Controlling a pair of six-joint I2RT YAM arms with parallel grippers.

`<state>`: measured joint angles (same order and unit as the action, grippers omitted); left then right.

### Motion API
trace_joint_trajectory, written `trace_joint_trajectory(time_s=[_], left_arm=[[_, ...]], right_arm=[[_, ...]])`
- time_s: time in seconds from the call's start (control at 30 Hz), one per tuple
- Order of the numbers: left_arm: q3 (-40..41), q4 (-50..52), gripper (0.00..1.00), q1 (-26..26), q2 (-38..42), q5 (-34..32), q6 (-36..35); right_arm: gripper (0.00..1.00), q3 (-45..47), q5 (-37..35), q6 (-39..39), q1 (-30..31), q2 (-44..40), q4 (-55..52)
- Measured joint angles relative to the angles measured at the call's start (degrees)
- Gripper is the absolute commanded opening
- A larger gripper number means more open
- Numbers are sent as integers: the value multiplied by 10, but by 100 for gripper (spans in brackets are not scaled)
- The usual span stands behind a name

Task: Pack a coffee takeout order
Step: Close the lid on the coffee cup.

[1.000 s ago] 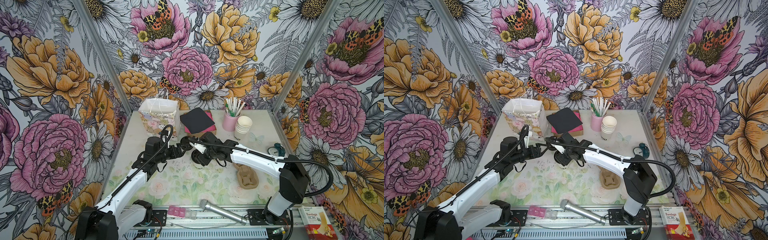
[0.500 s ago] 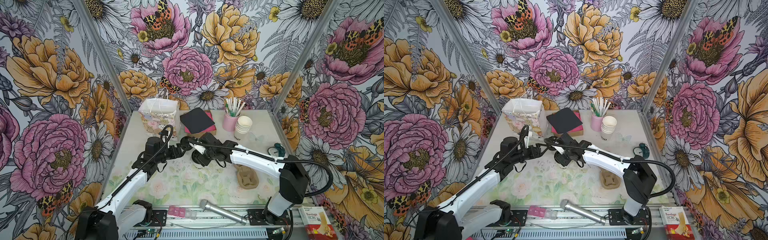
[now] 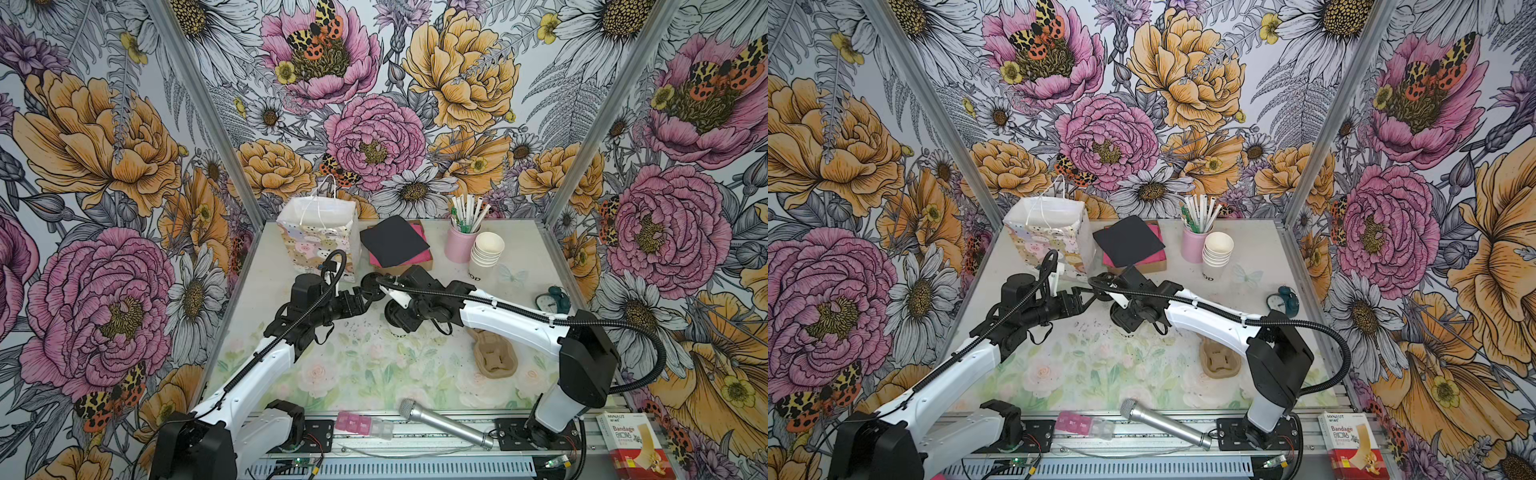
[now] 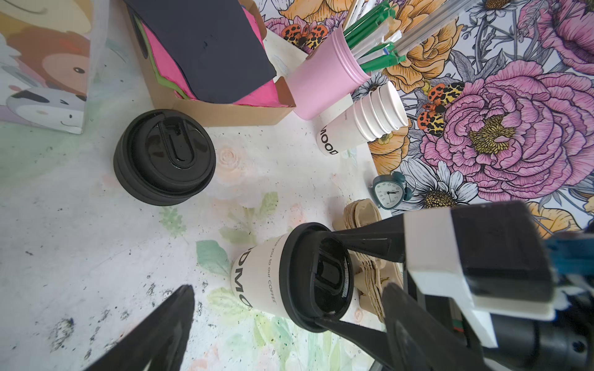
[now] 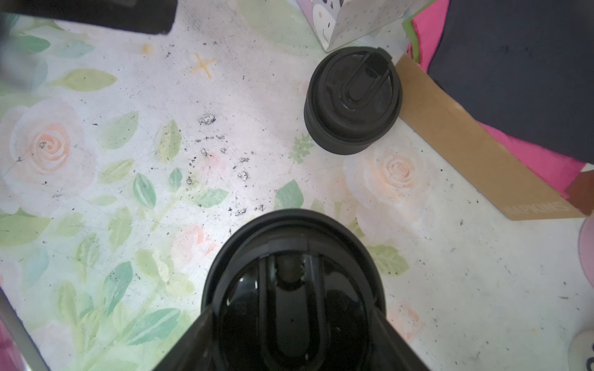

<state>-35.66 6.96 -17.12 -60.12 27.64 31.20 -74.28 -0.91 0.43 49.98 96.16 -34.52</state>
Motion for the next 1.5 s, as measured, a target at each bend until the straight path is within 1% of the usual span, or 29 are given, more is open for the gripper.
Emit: trace_joint_trajectory(time_s=[0.5,1.07,1.17,1.33,1.5], left_arm=[[0,0,92,0,-5,0,0],[0,-2,92,0,-12,-1,0],[0,-3,92,0,-12,-1,0],[0,-4,92,-3,-12,-1,0],[-1,-4,90,-21,-13,5,-1]], right_arm=[[81,-1,1,2,0,0,0],[93,-23,9,8,0,0,-19],[94,-31,14,11,0,0,-20],[94,-38,31,31,-6,-12,-21],[89,-36,52,76,-47,-57,-21]])
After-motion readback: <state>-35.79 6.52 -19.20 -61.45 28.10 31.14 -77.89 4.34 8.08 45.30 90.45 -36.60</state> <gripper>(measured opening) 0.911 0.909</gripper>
